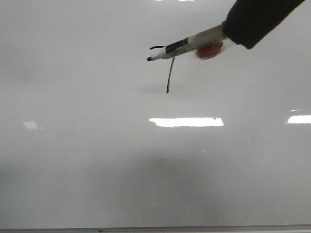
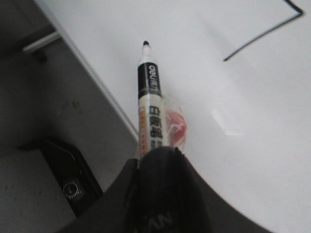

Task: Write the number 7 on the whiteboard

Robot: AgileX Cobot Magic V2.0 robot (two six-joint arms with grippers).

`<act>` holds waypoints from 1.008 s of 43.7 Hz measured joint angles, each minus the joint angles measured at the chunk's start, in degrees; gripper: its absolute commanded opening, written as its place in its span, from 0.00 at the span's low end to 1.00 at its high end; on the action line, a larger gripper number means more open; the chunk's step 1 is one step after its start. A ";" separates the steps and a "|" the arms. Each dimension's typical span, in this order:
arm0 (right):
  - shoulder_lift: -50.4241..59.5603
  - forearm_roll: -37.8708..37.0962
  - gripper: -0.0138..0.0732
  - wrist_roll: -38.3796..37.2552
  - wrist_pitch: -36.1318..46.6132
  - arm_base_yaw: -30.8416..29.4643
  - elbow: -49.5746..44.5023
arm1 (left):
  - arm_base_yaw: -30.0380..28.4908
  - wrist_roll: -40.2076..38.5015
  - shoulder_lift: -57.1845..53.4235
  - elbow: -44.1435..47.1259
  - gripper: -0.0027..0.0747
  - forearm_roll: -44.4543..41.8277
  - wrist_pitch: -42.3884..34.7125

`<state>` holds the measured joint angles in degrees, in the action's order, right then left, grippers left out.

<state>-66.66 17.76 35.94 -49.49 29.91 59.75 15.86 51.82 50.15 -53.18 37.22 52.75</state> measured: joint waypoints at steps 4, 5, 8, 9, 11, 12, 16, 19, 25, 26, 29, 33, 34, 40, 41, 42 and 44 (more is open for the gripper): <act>3.26 1.53 0.09 5.73 -4.84 2.38 -0.96 | 2.90 3.50 2.18 0.00 0.59 1.21 0.86; 4.03 2.24 0.09 6.93 -5.57 2.91 -1.02 | 4.02 4.06 2.98 0.00 0.59 1.26 0.86; 5.64 3.92 0.09 8.87 -7.60 3.85 -1.23 | 7.32 5.78 5.00 -0.10 0.59 1.52 0.86; 6.05 4.34 0.09 9.29 -8.03 4.10 -1.23 | 8.43 6.39 5.84 -0.10 0.59 1.51 0.86; 6.77 4.93 0.09 9.86 -8.47 4.38 -1.23 | 11.16 7.03 7.40 -0.10 0.59 1.62 0.75; 7.08 5.23 0.09 9.91 -8.57 4.47 -1.23 | 12.76 7.49 8.10 -0.10 0.59 1.62 0.64; 7.60 5.50 0.09 10.15 -8.84 4.47 -1.23 | 18.25 8.47 11.64 -0.64 0.59 1.73 -0.75; 7.58 5.50 0.09 10.15 -8.94 4.47 -1.23 | 21.80 8.81 14.32 -1.49 0.59 1.73 -2.41; 7.58 5.50 0.09 10.28 -8.94 4.47 -1.23 | 26.87 8.95 19.80 -4.16 0.59 1.52 -5.49; 7.58 5.50 0.09 10.28 -8.94 4.47 -1.23 | 27.58 8.95 20.56 -4.71 0.59 1.48 -5.77; 7.58 5.59 0.09 10.28 -8.94 4.47 -1.23 | 28.93 8.95 22.92 -6.02 0.59 1.38 -6.35; 7.58 5.59 0.09 10.28 -8.94 4.47 -1.23 | 30.06 8.95 25.66 -7.62 0.59 1.38 -6.59; 7.58 5.59 0.09 10.28 -8.94 4.47 -1.23 | 30.34 8.95 26.12 -8.01 0.59 1.38 -6.67; 7.58 5.59 0.09 10.28 -8.94 4.47 -1.23 | 30.68 8.95 27.51 -9.00 0.51 1.38 -6.81; 7.58 5.59 0.09 10.28 -8.94 4.47 -1.23 | 30.68 8.95 27.60 -9.00 0.48 1.38 -6.81; 7.58 5.59 0.09 10.28 -8.94 4.47 -1.23 | 30.68 8.95 27.60 -9.00 0.45 1.38 -6.81; 7.58 5.59 0.09 10.28 -8.94 4.47 -1.23 | 30.68 8.95 27.60 -9.00 0.39 1.35 -6.81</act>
<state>-59.08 23.35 46.22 -58.42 34.38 58.52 46.54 60.78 77.75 -62.18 38.57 45.94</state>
